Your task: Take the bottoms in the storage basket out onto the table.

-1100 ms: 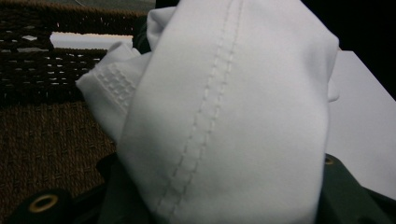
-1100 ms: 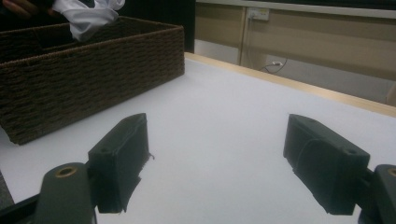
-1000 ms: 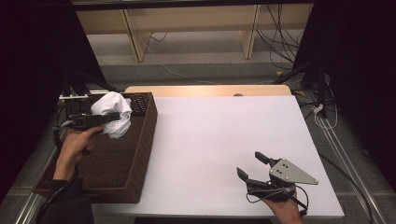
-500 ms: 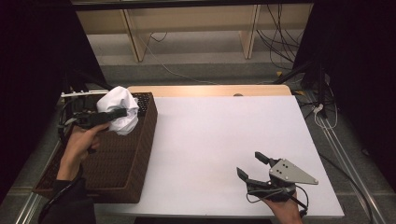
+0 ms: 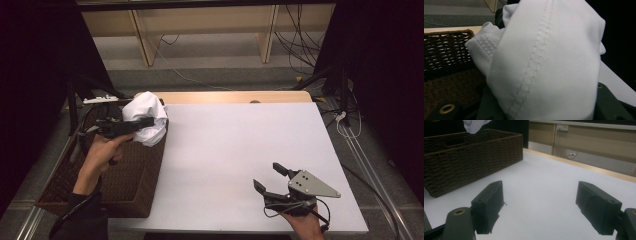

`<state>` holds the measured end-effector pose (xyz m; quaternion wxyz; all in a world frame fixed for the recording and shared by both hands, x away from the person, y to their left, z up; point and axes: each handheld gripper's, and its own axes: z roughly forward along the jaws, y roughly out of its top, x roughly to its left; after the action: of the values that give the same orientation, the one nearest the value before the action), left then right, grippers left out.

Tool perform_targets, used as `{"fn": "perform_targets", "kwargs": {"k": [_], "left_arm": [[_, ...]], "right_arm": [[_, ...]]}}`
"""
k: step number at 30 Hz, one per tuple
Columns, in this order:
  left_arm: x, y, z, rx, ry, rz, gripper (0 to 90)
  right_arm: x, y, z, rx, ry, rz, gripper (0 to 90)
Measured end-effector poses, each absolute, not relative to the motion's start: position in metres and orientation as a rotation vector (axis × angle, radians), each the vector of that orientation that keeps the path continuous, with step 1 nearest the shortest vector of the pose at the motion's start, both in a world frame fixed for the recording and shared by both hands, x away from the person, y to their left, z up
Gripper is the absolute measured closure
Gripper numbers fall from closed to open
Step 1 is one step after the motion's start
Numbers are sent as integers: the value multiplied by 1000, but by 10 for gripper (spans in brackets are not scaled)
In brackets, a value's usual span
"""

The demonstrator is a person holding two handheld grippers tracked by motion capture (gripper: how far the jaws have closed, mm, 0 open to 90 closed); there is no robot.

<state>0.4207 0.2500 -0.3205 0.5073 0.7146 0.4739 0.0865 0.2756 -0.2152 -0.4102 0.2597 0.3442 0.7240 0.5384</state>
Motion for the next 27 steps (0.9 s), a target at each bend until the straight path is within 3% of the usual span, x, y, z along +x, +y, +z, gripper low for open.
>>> {"fn": "perform_targets", "kwargs": {"k": [27], "left_arm": [[411, 178, -330, 1854, 992, 120, 536]], "right_arm": [[276, -215, -411, 939, 1960, 1458, 232]]}}
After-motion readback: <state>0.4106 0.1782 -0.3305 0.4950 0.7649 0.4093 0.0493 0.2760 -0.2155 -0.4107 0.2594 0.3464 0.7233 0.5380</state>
